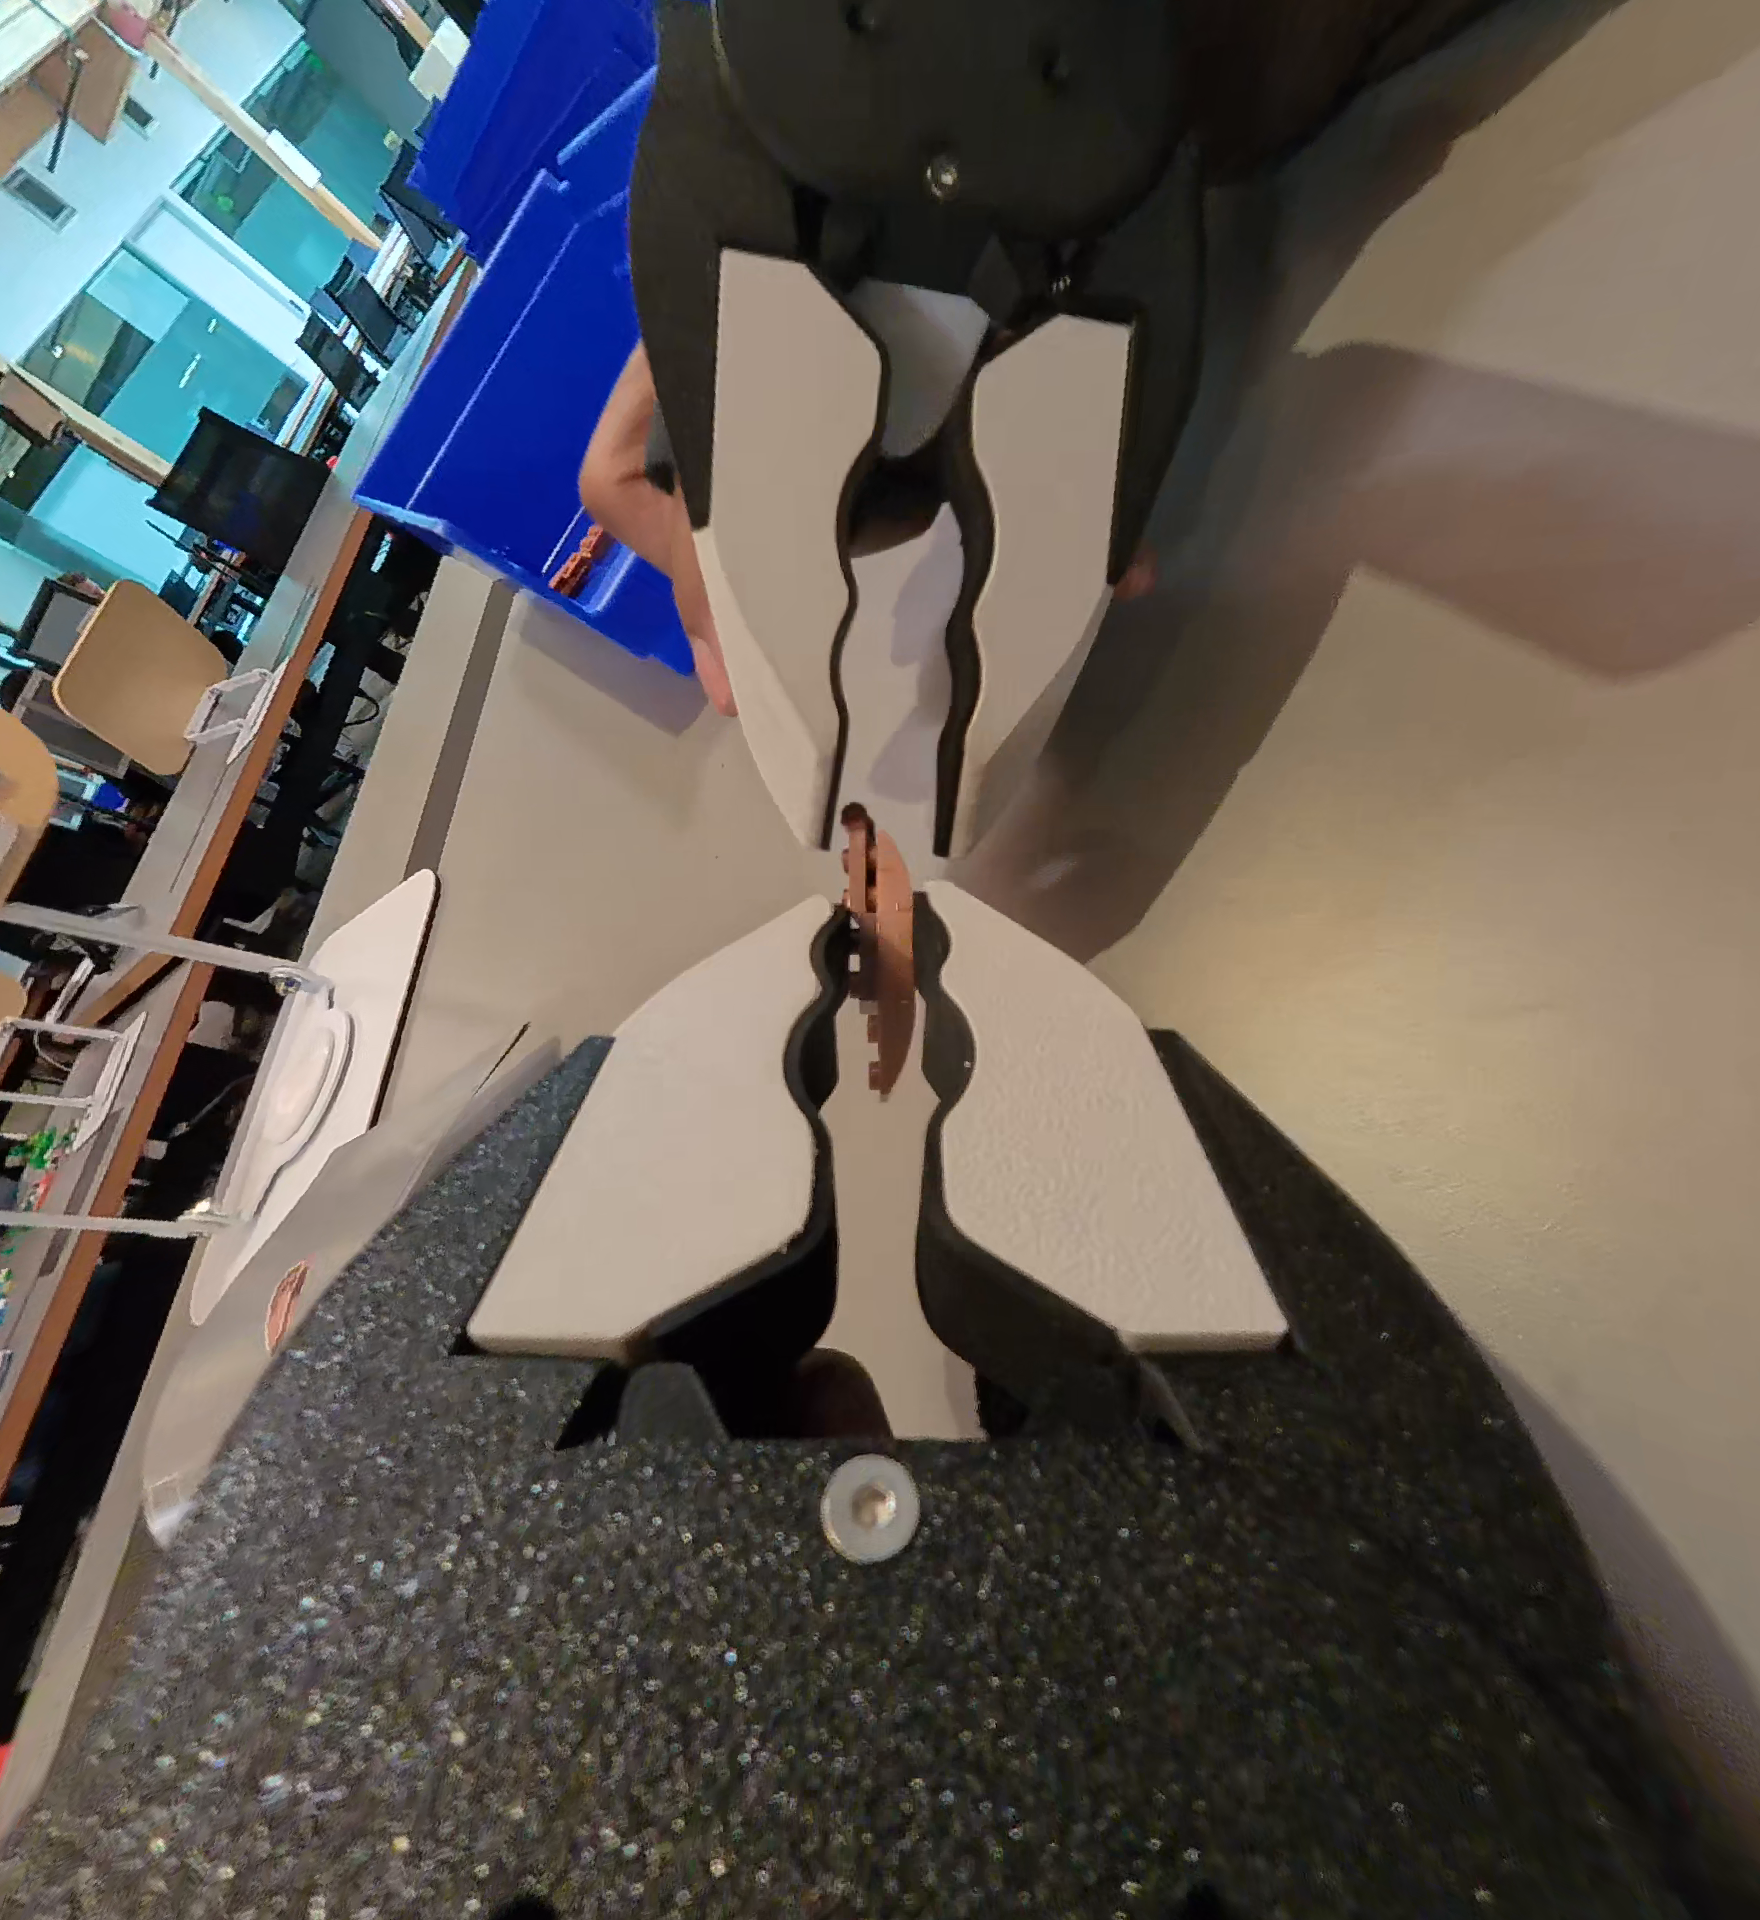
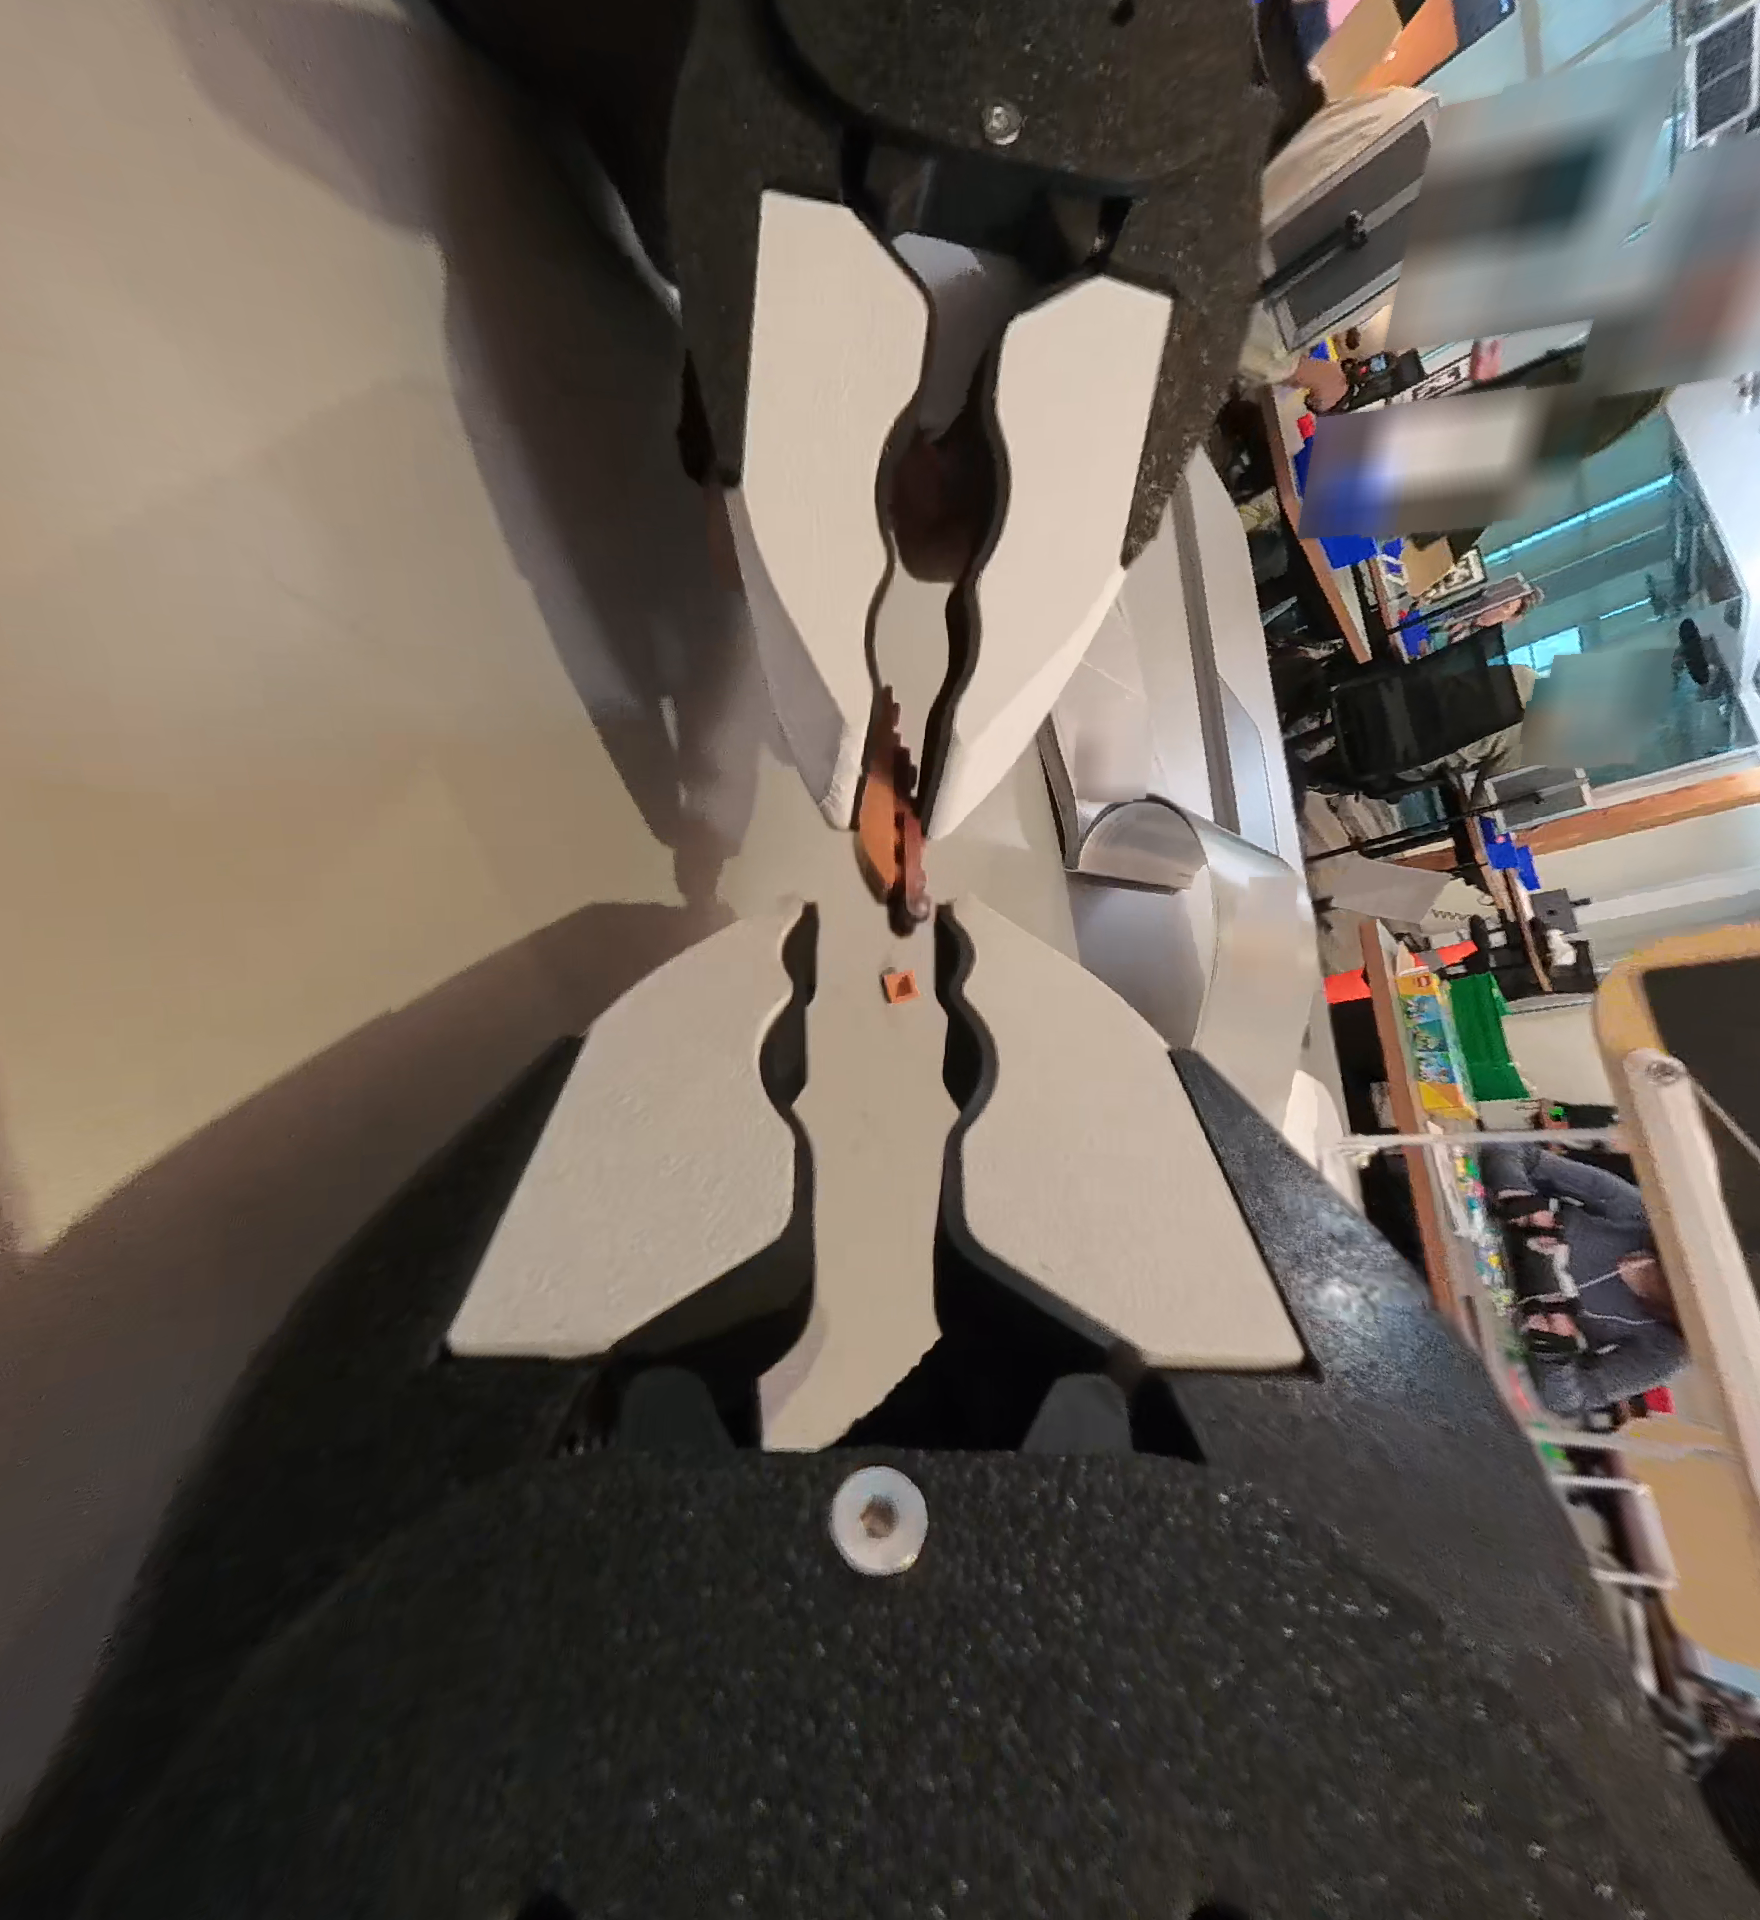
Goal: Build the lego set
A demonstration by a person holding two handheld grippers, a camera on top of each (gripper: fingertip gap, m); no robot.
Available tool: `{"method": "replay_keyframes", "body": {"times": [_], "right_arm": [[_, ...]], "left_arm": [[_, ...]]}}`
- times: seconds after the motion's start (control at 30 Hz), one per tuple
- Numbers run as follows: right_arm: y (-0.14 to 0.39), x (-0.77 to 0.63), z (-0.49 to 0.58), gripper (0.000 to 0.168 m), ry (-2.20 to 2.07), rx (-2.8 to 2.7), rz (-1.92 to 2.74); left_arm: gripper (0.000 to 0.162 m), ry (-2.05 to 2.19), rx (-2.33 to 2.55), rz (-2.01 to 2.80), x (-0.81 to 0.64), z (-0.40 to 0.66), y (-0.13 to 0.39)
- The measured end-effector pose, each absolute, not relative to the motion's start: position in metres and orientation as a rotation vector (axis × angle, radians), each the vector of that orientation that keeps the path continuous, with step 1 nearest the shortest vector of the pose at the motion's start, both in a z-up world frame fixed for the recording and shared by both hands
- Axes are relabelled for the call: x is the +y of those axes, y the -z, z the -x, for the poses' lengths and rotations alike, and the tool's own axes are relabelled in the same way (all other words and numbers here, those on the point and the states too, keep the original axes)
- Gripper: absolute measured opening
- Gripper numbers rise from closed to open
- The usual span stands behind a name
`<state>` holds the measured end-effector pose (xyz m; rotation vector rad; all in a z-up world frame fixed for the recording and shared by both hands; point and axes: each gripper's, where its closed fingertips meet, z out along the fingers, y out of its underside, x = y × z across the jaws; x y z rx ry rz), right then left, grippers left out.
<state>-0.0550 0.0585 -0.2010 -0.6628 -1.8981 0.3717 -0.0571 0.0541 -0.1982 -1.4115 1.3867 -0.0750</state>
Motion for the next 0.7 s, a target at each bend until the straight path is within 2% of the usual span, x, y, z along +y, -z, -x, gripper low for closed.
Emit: {"method": "replay_keyframes", "body": {"times": [0.2, 0.27, 0.37, 0.7], "right_arm": [[0.203, 0.061, 0.056, 0.031, -0.477, -1.893, 0.781], [0.204, 0.058, 0.056, 0.028, -0.498, -1.898, 0.780], [0.199, 0.055, 0.057, 0.012, -0.503, -1.880, 0.746], [0.207, 0.054, 0.057, 0.011, -0.419, -1.927, 0.698]], "left_arm": [[0.012, 0.143, 1.363, 1.414, 0.052, 0.053, 0.196], [0.012, 0.157, 1.361, 1.418, 0.051, 0.052, 0.196], [0.012, 0.168, 1.362, 1.434, 0.051, 0.052, 0.198], [0.012, 0.155, 1.396, 1.485, 0.051, 0.051, 0.207]]}}
